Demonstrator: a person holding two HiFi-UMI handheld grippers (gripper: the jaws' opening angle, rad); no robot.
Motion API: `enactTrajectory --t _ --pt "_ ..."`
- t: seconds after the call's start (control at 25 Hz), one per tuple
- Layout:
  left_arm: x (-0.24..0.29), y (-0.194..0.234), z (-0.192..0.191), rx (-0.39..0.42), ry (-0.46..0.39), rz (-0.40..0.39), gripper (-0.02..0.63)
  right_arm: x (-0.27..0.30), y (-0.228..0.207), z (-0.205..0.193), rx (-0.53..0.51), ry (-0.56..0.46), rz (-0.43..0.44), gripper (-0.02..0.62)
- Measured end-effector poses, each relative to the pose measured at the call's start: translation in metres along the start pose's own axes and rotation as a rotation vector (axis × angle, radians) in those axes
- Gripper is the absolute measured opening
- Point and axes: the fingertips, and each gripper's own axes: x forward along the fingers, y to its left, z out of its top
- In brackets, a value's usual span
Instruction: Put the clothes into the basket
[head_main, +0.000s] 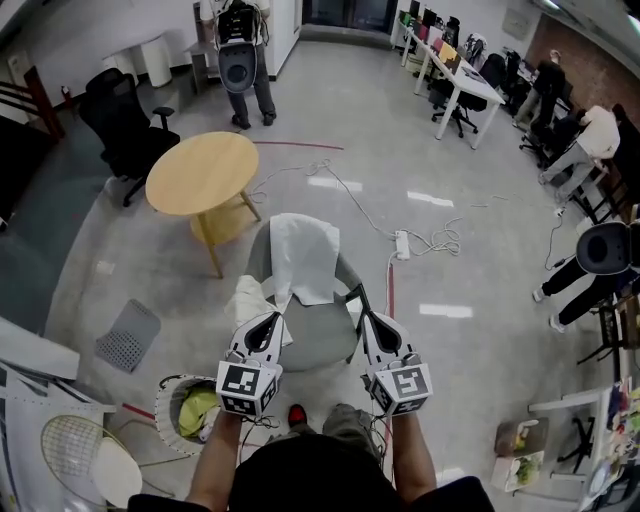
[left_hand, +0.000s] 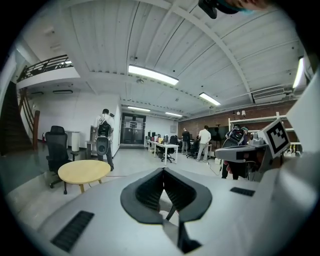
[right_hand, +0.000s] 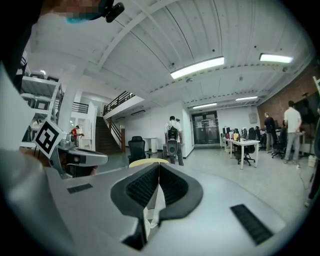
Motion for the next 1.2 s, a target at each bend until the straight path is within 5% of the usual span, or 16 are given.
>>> enactTrajectory --t 0.52,1.2 --pt "0.122 0.066 -0.001 -0.069 0.021 0.13 0.008 0.148 -0.075 -0.009 0.012 0.034 0.138 0.026" --pt "0.24 0.126 -0.062 -0.174 0.177 0.324 0.007 0.307 -0.149 -0.093 -0.003 0.208 0.335 0.026"
